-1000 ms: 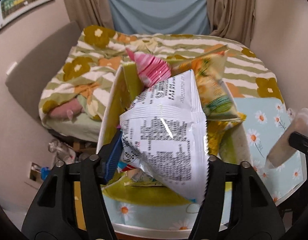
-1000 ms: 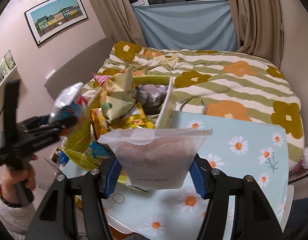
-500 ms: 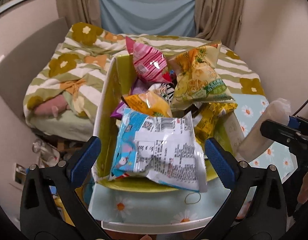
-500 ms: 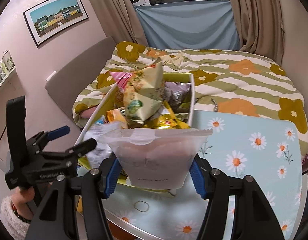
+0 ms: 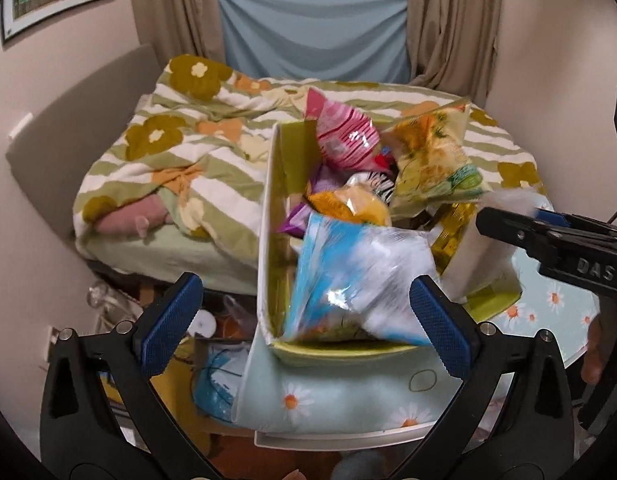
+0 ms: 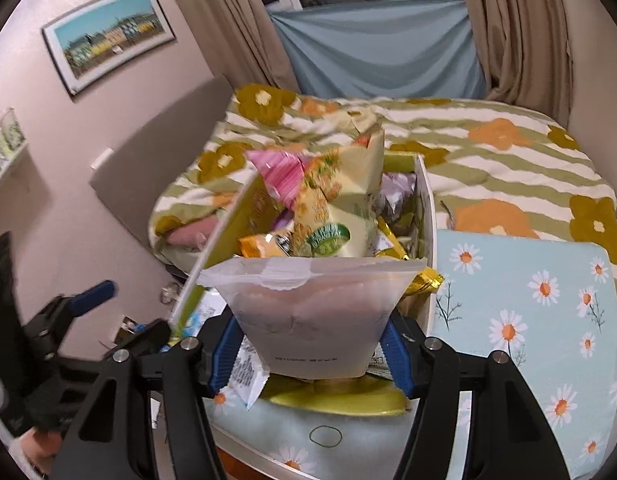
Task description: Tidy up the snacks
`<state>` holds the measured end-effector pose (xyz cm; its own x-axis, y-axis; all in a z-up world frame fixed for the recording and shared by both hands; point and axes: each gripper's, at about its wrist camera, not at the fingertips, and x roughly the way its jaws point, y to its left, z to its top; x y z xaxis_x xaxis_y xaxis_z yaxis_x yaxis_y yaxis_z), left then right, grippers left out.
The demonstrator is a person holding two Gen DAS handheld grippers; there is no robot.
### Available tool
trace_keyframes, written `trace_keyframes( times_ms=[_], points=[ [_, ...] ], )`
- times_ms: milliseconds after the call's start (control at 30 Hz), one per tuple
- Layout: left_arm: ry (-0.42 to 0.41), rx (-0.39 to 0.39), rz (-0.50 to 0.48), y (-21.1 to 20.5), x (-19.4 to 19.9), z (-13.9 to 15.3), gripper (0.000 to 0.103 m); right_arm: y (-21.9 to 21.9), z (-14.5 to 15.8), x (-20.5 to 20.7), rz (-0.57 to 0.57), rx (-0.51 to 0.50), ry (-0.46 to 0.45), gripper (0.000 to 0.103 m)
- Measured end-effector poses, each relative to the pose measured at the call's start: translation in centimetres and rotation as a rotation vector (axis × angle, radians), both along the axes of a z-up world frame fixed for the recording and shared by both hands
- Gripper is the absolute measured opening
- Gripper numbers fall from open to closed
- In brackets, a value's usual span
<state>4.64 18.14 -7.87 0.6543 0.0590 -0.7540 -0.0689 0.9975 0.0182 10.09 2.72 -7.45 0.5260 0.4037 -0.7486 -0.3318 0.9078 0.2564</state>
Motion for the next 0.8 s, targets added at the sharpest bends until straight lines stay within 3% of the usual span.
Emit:
trace_keyframes(
  times_ms=[100, 167, 200, 500, 800],
  points=[
    [0.029, -0.012, 0.007, 0.3, 0.1, -1.0, 0.103, 0.0, -1.3, 0.4, -0.038, -0.015, 0.021, 0.078],
    [0.042, -0.013, 0.012, 0.2, 0.1, -1.6, 0.103, -0.5, -1.6, 0.2, -0.051, -0.003, 0.012, 0.099],
    [0.045, -0.014, 0.013, 0.2, 0.1, -1.7, 0.103, -0.8, -1.7, 0.0, -0.058, -0.006, 0.003, 0.102],
    [0.008, -0.011, 0.043, -1.4, -1.0, -0.3, 0.103, -3.6, 0.3, -0.9, -0.068, -0.006, -0.052, 0.103],
    [-0.106, 0.036, 0.024, -5.8, -3.6, 5.4, 0.103, -7.5, 5.8, -4.3, -0.087, -0.021, -0.149, 0.103]
  ],
)
